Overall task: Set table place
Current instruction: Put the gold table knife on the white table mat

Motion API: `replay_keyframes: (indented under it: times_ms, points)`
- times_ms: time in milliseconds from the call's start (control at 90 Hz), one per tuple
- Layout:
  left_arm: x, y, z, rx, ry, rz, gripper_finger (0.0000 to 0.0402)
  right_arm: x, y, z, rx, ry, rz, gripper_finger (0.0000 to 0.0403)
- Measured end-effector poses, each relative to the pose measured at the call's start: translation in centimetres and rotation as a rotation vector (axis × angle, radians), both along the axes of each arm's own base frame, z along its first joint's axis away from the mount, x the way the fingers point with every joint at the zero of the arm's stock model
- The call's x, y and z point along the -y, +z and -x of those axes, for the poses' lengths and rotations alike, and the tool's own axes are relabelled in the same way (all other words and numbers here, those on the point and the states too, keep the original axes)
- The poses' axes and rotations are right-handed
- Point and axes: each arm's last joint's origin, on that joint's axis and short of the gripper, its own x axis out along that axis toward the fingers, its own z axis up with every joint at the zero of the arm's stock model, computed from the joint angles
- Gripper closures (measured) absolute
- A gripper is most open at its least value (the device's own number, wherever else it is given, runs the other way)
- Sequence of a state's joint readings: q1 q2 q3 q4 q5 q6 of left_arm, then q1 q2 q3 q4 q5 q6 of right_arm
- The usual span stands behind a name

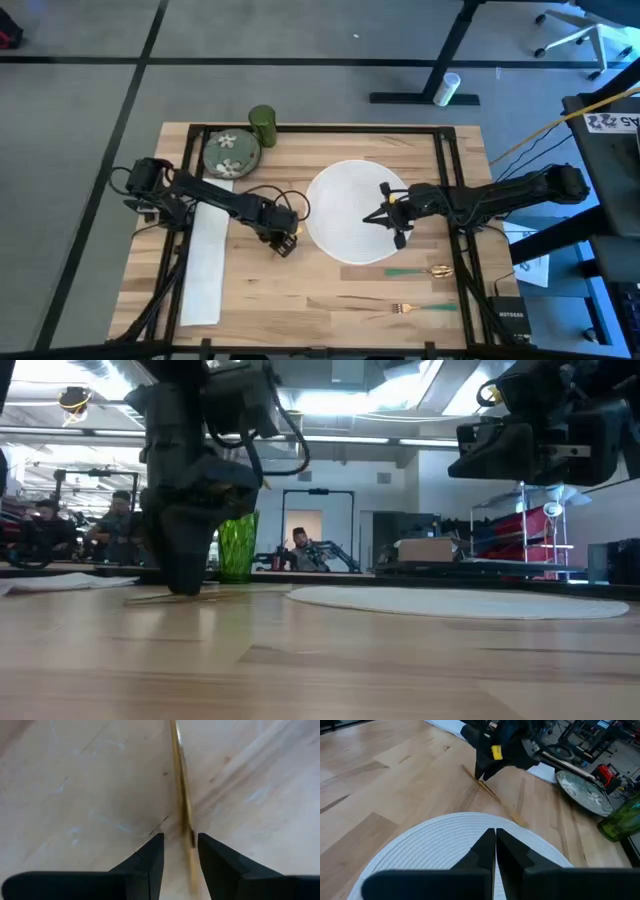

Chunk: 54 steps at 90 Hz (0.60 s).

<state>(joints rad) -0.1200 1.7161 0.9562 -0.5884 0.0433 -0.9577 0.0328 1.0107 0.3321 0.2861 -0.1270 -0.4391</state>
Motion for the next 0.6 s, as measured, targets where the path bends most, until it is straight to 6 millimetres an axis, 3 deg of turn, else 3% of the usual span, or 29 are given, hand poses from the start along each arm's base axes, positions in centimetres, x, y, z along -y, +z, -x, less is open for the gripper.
replay_keyframes:
  times_ms: [356, 600]
  points:
    - [-0.22, -0.2, -0.05, -0.006, -0.036, -0.016, 0.0308, 0.01, -0.01, 0.0, -0.001, -0.003, 0.001, 0.0403]
    - [-0.39, -0.27, 0.03, -0.012, -0.109, -0.051, 0.0375, 0.01, -0.01, 0.0, -0.001, -0.003, 0.002, 0.0403]
